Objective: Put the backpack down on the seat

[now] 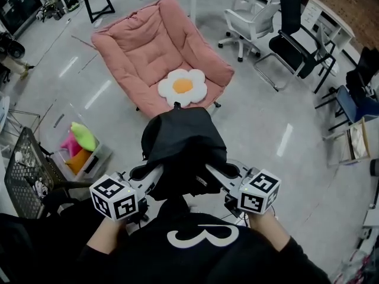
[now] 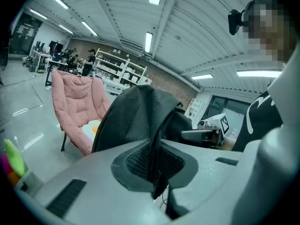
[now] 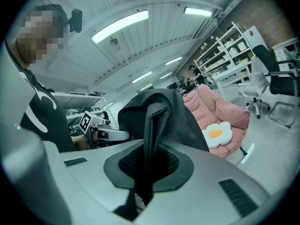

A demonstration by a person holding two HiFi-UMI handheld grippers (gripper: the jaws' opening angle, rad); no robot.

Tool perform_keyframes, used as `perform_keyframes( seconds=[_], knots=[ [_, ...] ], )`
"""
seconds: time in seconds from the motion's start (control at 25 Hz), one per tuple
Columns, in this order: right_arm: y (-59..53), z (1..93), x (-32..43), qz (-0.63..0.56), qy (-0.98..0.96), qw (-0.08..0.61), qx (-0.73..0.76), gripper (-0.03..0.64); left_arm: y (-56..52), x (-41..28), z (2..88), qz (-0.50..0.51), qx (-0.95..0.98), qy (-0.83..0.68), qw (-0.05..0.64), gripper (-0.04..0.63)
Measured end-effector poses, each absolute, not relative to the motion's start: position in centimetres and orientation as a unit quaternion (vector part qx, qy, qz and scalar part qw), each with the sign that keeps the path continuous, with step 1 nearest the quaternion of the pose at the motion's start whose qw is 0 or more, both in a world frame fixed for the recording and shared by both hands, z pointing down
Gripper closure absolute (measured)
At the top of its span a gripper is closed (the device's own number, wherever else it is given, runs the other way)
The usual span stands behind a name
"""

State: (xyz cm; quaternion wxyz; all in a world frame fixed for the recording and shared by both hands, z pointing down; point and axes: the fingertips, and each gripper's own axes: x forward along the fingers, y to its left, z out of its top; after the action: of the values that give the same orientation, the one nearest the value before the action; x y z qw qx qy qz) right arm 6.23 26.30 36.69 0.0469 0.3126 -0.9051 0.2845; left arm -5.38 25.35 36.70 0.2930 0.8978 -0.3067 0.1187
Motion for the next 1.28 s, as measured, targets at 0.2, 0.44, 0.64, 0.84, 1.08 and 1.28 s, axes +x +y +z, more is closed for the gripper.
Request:
perform_keyframes(
  seconds=[0.2,0.44,0.64,0.84,1.08,1.28],
  knots=[
    [22.9,37.1,4.9,0.291,-0.897,0.058,0.327,0.583,21.8,-6.7,37.5,0.114,0.9,-0.296,0.3,0.58],
    [18.9,37.0,2.8,0.301,-0.888,0.06,0.344,0.583,17.2,-8.9,37.8,0.106,0.907,-0.282,0.295,0.58],
    [15.8,36.8,1.0,0.296,-0.885,0.066,0.353,0.583,13.8,-10.6,37.7,0.096,0.906,-0.28,0.302,0.58],
    [12.8,36.0,0.3,0.287,-0.885,0.046,0.364,0.583,11.0,-11.4,36.9,0.094,0.911,-0.278,0.29,0.58],
    [8.9,35.4,0.2,0.266,-0.892,0.044,0.364,0.583,7.1,-11.7,36.3,0.095,0.913,-0.285,0.275,0.58],
    [5.4,35.0,1.0,0.277,-0.894,0.028,0.352,0.583,3.9,-11.0,36.0,0.094,0.91,-0.295,0.276,0.58]
  ],
)
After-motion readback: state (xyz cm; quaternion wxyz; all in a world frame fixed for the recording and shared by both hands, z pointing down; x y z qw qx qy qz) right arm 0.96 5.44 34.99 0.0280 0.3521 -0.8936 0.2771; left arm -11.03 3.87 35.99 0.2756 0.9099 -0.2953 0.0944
